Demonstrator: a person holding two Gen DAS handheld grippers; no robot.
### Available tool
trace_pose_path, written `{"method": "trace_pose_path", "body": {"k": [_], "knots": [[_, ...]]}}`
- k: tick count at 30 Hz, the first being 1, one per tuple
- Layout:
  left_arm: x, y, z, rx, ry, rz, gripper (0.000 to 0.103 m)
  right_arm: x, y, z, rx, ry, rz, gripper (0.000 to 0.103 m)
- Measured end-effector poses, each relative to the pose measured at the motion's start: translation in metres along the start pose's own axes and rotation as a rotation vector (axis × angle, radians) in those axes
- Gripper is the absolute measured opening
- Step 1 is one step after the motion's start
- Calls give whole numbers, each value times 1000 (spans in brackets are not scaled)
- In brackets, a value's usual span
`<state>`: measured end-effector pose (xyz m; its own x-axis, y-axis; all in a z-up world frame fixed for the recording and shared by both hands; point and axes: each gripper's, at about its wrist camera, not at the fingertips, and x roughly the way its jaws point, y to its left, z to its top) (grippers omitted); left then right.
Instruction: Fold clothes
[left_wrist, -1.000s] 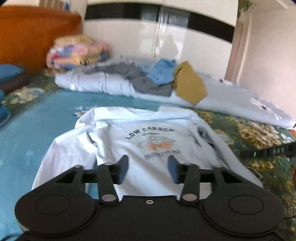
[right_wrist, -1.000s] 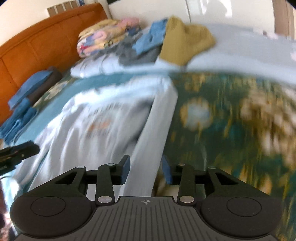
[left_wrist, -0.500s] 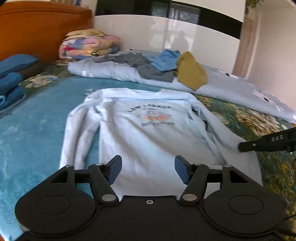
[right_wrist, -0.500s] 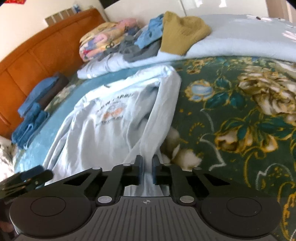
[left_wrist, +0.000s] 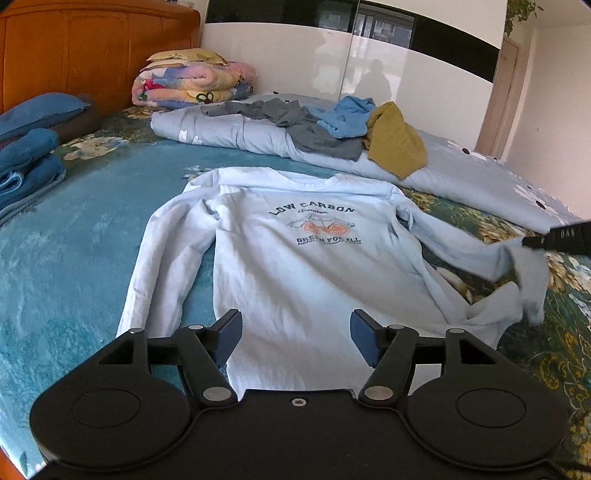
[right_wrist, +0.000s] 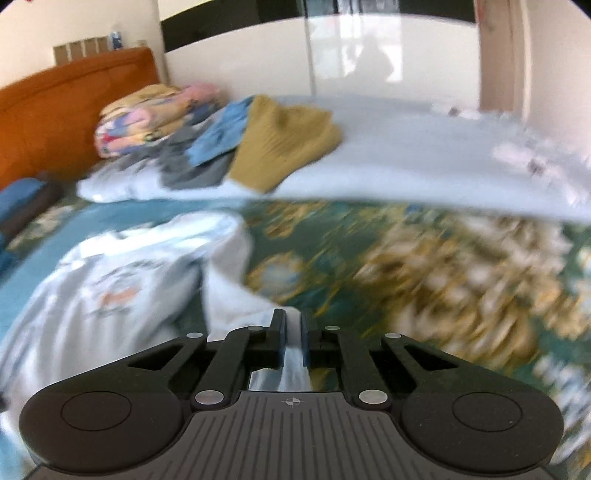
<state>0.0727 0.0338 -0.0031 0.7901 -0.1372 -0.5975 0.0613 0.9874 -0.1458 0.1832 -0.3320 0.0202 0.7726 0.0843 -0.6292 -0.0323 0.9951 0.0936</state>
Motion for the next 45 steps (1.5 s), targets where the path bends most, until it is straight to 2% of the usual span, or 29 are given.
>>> {"method": "trace_pose_path", "body": {"k": [7,9,12,15,17,19,21,26,28,29,32,35,37,38,40,45], "knots": [[5,3,0,-11,16,12,63,20,-32,39,-101,-75,-205,7],[7,3,1,-14,22,15,63,28,-43,46,-101,-74,-241,7],[10,5,1,-27,28,19,64,40,-58,45,-24,-21,-193,7],[11,6,-1,-28,39,20,64,49,-59,30,8,24,-146,8],[13,7,-1,-27,47,21,64,53,-58,17,19,50,-108,14],[14,8,-2,-29,53,23,65,53,-54,7,3,68,-102,34],[16,9,-2,-36,60,26,65,51,-50,2,-5,75,-84,42],[20,8,0,-42,74,22,65,60,-43,-2,-22,121,-80,47],[21,7,0,-40,74,25,67,56,-37,-2,-39,108,-65,50],[22,8,0,-42,75,27,68,57,-34,-3,-63,113,-85,50],[25,6,0,-46,84,23,68,66,-28,-6,-142,134,-184,49],[26,4,-1,-34,91,18,69,70,-32,-9,-125,141,-198,40],[26,3,-1,-33,94,17,69,77,-38,-9,-108,164,-221,15],[27,3,0,-33,95,17,69,79,-41,-9,-96,170,-230,11],[26,4,0,-33,93,18,69,78,-49,-6,-63,135,-254,7],[27,6,0,-39,94,27,69,61,-69,18,15,-24,-358,7]]}}
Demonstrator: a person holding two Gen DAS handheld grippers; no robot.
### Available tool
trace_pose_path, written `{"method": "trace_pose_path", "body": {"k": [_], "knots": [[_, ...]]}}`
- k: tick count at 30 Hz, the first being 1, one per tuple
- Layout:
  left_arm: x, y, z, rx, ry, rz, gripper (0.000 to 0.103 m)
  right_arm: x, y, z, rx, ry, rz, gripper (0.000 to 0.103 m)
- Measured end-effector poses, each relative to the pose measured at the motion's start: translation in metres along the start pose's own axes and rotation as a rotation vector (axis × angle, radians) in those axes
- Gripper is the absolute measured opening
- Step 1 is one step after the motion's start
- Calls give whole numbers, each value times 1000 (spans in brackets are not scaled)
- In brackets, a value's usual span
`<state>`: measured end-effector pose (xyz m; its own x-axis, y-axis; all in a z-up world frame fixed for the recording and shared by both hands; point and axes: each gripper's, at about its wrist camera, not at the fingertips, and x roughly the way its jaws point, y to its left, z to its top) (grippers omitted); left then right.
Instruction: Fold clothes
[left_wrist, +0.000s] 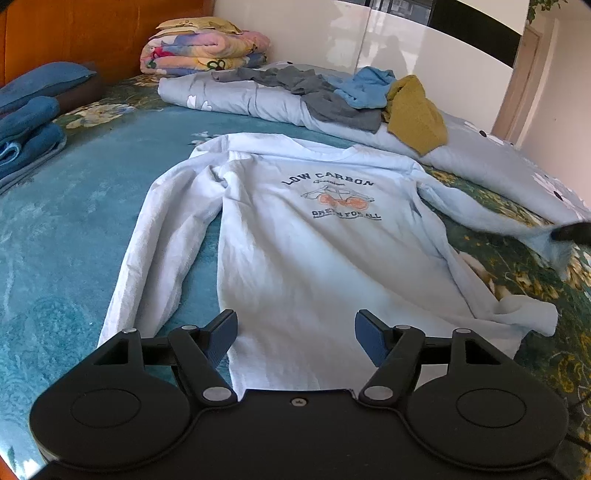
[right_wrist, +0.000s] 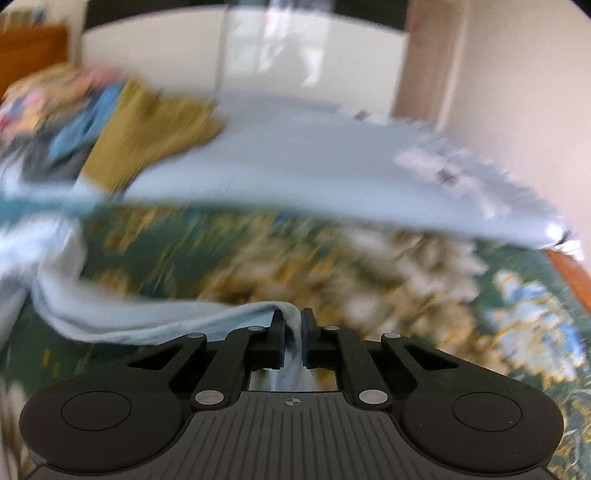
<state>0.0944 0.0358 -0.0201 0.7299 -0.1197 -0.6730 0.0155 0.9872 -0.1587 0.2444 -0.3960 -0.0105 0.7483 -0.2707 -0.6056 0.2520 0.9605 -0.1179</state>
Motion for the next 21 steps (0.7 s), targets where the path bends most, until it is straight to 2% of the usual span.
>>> {"method": "trace_pose_path", "body": {"k": [5,7,9,14,18,20,21], "knots": [[2,0,0,-1,3,-2,69,-10,-18,31,33,-144,-106,7],[2,1,-1,-4,5,-1,69,-6,-20,38,21,-156,-130,7],[3,2,-1,-8,5,0,69,7,-21,37,4,-121,-141,7],[2,4,-1,-11,5,3,69,42,-21,12,27,41,-132,7],[0,6,0,-15,-2,2,69,52,-18,0,52,108,-105,8],[0,8,2,-17,-10,1,69,44,-16,1,73,102,-52,17],[-1,9,4,-18,-15,-1,69,37,-15,3,89,94,-17,32]]}}
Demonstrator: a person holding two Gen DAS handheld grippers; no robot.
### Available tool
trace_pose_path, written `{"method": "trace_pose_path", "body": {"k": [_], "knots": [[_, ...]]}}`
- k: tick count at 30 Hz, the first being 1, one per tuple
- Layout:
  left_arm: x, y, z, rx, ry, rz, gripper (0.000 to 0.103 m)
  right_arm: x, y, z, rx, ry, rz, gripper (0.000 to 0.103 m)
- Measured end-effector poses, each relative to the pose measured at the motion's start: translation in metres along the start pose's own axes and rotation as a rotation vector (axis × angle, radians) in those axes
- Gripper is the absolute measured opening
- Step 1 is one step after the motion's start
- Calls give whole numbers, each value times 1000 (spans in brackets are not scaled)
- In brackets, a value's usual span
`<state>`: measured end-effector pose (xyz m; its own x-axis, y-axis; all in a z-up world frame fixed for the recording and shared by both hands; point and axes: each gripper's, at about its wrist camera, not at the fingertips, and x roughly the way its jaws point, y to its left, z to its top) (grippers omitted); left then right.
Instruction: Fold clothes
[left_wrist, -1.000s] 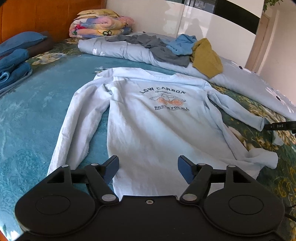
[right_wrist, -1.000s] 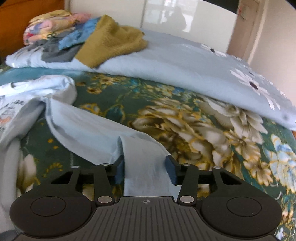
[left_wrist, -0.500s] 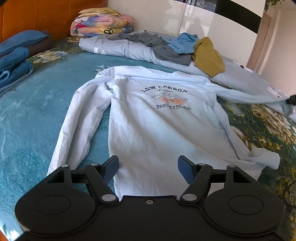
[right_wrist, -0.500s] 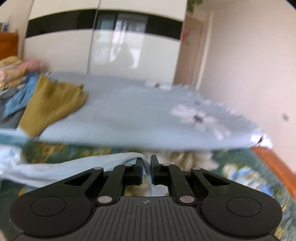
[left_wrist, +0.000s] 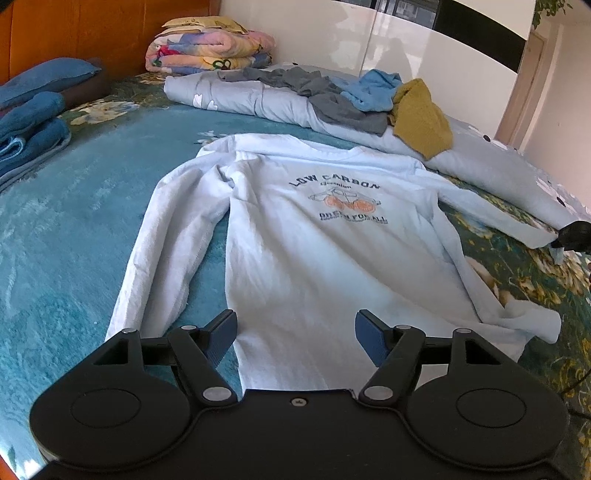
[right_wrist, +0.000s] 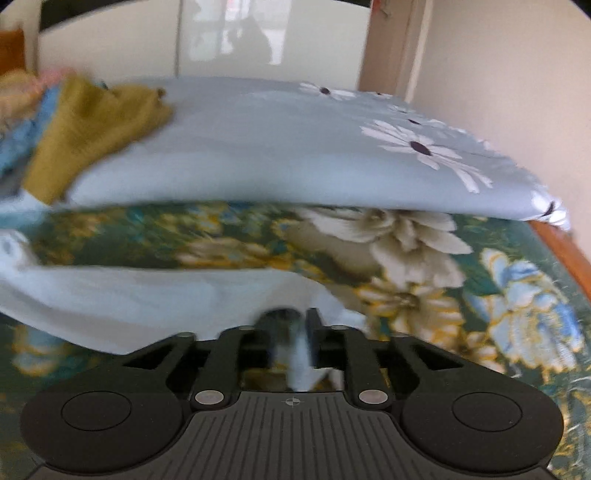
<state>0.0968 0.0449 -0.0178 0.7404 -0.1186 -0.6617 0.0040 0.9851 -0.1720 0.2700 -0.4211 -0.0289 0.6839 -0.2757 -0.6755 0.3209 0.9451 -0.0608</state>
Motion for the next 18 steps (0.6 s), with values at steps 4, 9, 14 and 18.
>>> {"method": "trace_pose_path", "body": {"k": [4,9,14,18], "knots": [[-3,9,15,-10,-42,0,69,-43,9,-2,43,-32,224,56],[-4,36,38,-53,-84,46,73,-88,47,-14,-52,-76,425,82],[6,72,49,-143,-47,120,74,-97,112,-16,-164,-36,617,87],[13,88,47,-176,-23,129,75,-105,165,-20,-201,-40,748,96]]}}
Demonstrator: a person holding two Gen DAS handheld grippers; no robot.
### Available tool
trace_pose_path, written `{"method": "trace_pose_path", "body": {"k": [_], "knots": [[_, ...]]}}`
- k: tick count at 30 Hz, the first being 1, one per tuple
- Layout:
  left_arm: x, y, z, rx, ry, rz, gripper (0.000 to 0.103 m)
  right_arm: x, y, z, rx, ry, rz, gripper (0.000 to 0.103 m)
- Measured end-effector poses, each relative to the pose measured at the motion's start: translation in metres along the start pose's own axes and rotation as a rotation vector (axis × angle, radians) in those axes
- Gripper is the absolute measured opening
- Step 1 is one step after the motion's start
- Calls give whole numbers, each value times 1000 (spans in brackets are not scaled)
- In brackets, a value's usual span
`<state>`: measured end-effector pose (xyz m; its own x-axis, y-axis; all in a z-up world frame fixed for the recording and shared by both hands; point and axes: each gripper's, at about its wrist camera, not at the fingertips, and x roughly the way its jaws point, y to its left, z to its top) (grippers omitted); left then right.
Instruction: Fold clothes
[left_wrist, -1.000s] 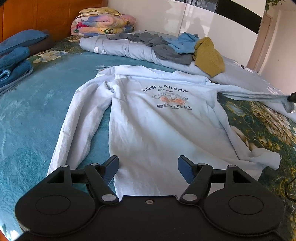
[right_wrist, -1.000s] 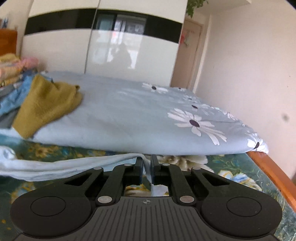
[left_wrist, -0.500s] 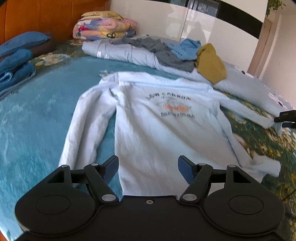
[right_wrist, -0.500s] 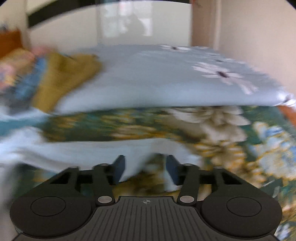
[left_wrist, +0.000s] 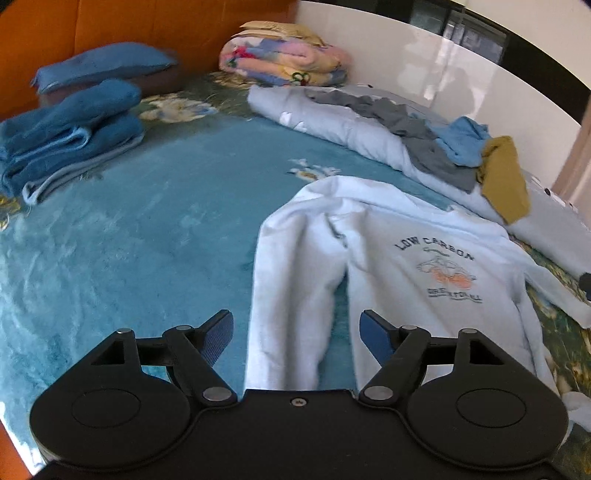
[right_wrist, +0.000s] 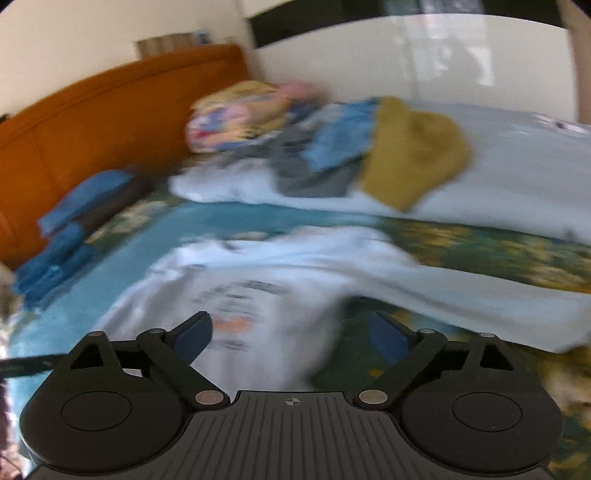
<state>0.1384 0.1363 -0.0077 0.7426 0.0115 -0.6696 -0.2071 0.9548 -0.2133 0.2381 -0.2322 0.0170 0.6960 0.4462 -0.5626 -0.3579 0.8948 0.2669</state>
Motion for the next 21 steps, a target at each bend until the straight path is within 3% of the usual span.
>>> {"method": "trace_pose_path", "body": {"k": [2,5,9,13,19,21], "knots": [[5,3,-2,3,10,-6,76,11,23,2,-13,-33,-1,102],[10,-1,-5,46,16,5,83,22,56,5,-57,-116,-55,102],[12,-9,-11,75,-21,38,95,42,79,17,-113,-133,73,102],[22,-8,-11,74,-28,32,95,58,97,30,-196,-144,84,102],[42,11,-1,-3,42,-12,94,92,110,50,-273,-118,40,102],[47,16,3,-18,55,-34,89,104,112,52,-269,-100,22,102]]}}
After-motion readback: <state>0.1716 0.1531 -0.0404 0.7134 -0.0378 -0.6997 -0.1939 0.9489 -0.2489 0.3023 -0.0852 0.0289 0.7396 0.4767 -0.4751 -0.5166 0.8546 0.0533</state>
